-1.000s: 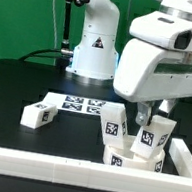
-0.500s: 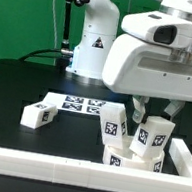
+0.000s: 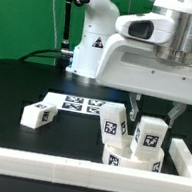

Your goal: Assemble stool

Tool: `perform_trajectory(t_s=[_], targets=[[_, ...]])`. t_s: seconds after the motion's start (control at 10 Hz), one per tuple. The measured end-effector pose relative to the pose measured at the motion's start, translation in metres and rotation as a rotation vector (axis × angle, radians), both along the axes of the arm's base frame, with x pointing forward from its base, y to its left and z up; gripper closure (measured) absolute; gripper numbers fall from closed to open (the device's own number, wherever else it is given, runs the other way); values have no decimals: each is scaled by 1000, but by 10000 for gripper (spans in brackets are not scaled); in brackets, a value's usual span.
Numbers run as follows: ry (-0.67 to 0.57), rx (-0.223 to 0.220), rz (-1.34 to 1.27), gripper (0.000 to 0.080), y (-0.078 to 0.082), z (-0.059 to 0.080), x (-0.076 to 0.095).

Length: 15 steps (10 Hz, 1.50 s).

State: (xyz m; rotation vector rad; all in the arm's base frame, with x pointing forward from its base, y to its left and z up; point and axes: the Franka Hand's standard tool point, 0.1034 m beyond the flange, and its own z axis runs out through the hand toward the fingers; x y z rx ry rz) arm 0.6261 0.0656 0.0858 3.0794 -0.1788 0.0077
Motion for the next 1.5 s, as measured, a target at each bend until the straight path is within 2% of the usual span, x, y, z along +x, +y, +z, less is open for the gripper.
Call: perform_trajectory(t_s=[0.3,0.9,1.5], targets=[[-25,23,-264,459,3,0,2],[-46,30,-671,459,8,0,2],[-60,70,-1128,459,18,-1,2]])
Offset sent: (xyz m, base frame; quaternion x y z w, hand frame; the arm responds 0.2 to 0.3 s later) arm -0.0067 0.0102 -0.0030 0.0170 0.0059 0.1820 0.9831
